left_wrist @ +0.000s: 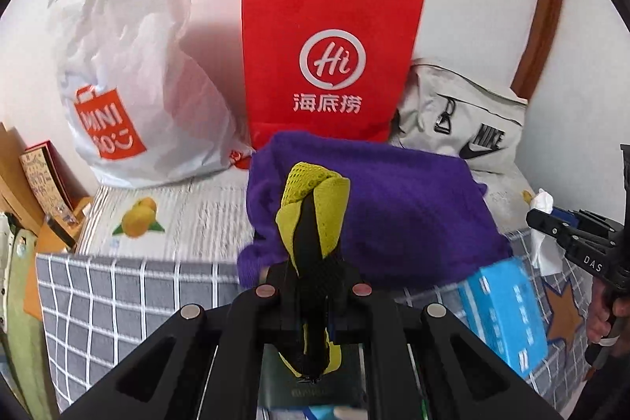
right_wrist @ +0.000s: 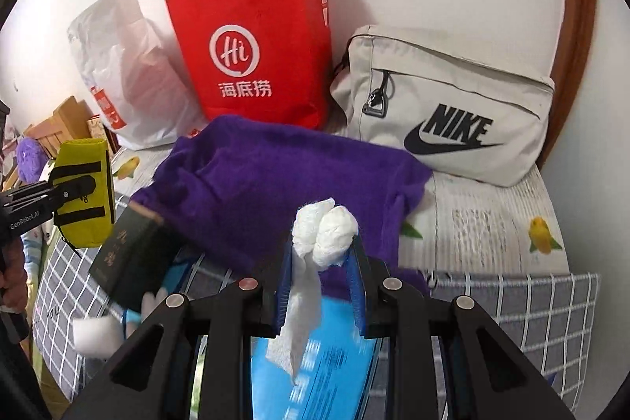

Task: Organize soft objects
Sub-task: 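Carry the yellow pouch with the left tool while the right tool carries the tissue to the purple towel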

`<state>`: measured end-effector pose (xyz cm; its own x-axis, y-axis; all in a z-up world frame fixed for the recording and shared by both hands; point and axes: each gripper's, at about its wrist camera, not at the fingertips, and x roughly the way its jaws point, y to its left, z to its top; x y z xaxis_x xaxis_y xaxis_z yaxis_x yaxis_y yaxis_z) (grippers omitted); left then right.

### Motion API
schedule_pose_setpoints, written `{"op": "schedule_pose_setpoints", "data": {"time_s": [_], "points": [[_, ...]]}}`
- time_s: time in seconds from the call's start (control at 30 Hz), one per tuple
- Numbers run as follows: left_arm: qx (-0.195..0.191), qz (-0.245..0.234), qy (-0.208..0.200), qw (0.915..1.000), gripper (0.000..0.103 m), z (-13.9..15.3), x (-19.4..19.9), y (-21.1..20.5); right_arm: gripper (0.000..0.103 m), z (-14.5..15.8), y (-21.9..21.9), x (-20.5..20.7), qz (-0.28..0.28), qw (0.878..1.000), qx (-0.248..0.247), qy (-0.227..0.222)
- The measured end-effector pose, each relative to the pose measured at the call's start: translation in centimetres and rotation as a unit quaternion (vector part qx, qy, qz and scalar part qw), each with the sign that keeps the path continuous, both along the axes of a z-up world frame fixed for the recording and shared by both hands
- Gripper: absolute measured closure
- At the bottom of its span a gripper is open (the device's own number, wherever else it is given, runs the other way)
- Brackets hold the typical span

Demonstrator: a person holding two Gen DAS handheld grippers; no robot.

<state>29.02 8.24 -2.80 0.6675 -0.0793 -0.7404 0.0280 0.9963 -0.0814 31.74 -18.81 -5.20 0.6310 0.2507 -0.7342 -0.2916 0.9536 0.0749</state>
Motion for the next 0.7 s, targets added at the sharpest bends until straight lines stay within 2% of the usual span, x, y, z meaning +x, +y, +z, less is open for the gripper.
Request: {"op": "schedule_pose_setpoints", "data": {"time_s": [0.3,0.7], "points": [[0.009,-0.006,0.026,0.9996,0.094,-1.3,5.6,-0.6,0.077,-2.3,1.2,5.7,0.001,1.0,-0.01,0.026],[0.01,-0.028,0.055,0.998,0.094,-3.3,11.2,-1.6,0.077,-4.5,2.0,10.5,-0.002,0.999,-0.021,0.05]]}}
